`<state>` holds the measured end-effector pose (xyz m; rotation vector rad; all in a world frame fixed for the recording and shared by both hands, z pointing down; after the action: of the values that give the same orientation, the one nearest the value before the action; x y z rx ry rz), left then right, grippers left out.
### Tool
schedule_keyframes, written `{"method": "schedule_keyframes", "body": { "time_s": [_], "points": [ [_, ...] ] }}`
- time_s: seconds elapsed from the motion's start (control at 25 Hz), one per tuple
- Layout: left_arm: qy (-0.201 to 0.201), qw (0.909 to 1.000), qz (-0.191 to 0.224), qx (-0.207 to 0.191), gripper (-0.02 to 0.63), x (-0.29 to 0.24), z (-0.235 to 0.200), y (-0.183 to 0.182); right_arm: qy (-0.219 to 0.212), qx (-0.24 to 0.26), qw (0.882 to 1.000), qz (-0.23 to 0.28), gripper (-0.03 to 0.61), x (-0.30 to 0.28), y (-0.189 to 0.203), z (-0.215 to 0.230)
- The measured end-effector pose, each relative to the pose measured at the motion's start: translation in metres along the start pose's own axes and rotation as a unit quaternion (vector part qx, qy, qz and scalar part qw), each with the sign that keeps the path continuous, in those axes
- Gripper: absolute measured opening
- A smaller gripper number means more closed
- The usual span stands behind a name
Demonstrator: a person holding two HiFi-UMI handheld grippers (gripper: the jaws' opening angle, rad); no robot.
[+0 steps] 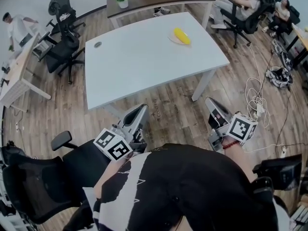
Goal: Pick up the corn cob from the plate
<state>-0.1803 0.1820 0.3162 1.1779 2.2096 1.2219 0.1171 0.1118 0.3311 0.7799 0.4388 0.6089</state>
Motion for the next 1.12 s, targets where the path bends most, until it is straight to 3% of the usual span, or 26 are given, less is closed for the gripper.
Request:
{"method": "schedule_keyframes", "body": {
  "time_s": [0.72, 1.12],
  "points": [
    [-0.013, 0.9993, -0.003, 0.036, 0.015, 0.002, -0.046, 0.000, 0.027, -0.026, 0.998, -0.051, 0.014, -0.035, 0.026, 0.007],
    [-0.014, 0.9991, -0.008, 0.038, 0.015, -0.020, -0.054, 0.004, 0.046, -0.029, 0.998, -0.034, 0.014, -0.037, 0.017, 0.033]
  ]
}}
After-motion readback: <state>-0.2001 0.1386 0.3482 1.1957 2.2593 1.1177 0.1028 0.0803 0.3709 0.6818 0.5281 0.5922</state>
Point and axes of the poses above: the fingertips, and each gripper's own axes: x backward along the fingers, z to its right, y out of its underside, the point moved 6 cm from there along x, backward along the fingers, and after that the axes turned 6 degrees about x, right-handed, at the moved point
